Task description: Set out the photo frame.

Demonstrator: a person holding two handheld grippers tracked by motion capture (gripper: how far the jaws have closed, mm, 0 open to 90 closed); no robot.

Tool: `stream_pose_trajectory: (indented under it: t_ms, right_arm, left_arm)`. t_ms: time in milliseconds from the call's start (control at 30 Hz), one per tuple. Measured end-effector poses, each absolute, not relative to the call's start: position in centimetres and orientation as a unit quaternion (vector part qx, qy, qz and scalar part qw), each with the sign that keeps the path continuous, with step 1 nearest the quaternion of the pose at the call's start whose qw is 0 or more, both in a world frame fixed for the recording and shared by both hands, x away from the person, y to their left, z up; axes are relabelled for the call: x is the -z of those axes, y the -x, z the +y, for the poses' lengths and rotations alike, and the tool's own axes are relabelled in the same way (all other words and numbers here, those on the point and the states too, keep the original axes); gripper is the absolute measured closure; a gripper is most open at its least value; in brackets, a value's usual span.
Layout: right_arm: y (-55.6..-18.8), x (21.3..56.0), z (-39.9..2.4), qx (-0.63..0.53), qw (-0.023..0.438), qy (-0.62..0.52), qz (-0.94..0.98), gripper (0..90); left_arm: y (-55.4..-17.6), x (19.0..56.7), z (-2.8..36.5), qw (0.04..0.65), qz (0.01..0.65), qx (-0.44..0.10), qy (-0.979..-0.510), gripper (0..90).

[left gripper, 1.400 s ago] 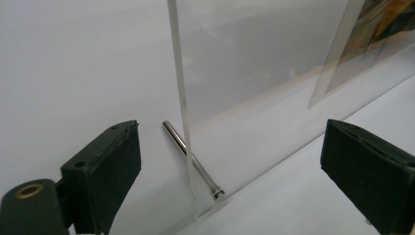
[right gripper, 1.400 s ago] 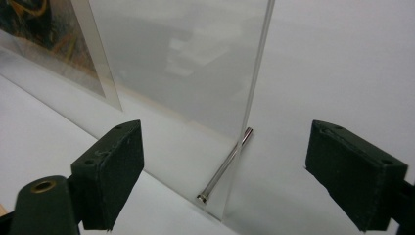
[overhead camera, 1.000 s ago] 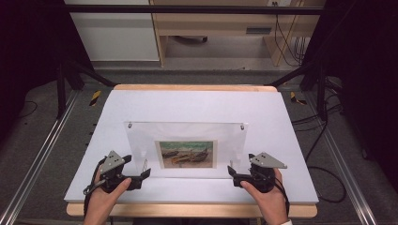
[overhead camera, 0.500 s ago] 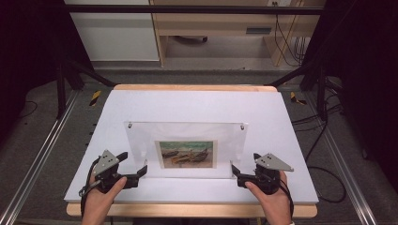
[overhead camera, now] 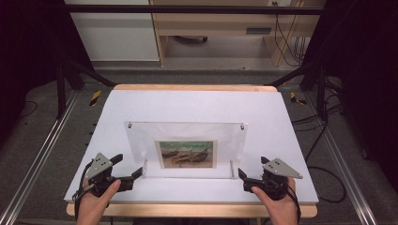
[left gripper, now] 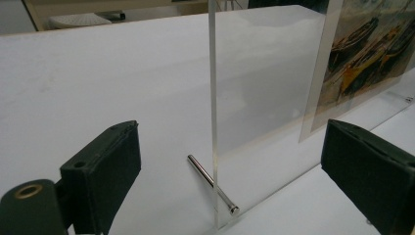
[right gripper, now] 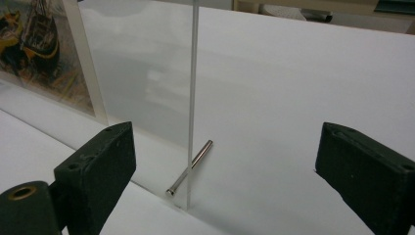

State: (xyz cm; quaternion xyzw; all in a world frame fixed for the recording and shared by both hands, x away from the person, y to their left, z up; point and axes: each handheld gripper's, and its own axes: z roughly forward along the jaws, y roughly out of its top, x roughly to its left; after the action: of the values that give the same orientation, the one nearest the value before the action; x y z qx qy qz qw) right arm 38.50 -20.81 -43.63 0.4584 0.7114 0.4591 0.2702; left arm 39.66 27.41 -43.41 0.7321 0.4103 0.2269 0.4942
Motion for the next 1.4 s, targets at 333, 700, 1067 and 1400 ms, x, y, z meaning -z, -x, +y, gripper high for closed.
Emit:
stream_pose_trajectory:
  t_ms: [333, 700, 1067, 1400]
  right_arm:
    - [-37.5, 44.0, -22.3, -0.450, 0.278, -0.474, 0.704, 7.6]
    - [-36.8, 44.3, -23.8, -0.436, 0.290, -0.490, 0.697, 5.5]
    - [-36.1, 44.6, -25.2, -0.423, 0.303, -0.494, 0.696, 5.6]
    - [-36.3, 44.9, -26.1, -0.418, 0.307, -0.508, 0.688, 6.6]
  left_arm:
    - [-39.4, 43.5, 28.7, 0.487, 0.422, -0.237, -0.727, 8.2]
    - [-39.2, 43.4, 30.6, 0.481, 0.431, -0.263, -0.717, 9.2]
    - [-39.1, 43.6, 32.4, 0.464, 0.444, -0.282, -0.713, 9.3]
    - [-39.2, 43.9, 32.8, 0.404, 0.459, -0.306, -0.730, 9.4]
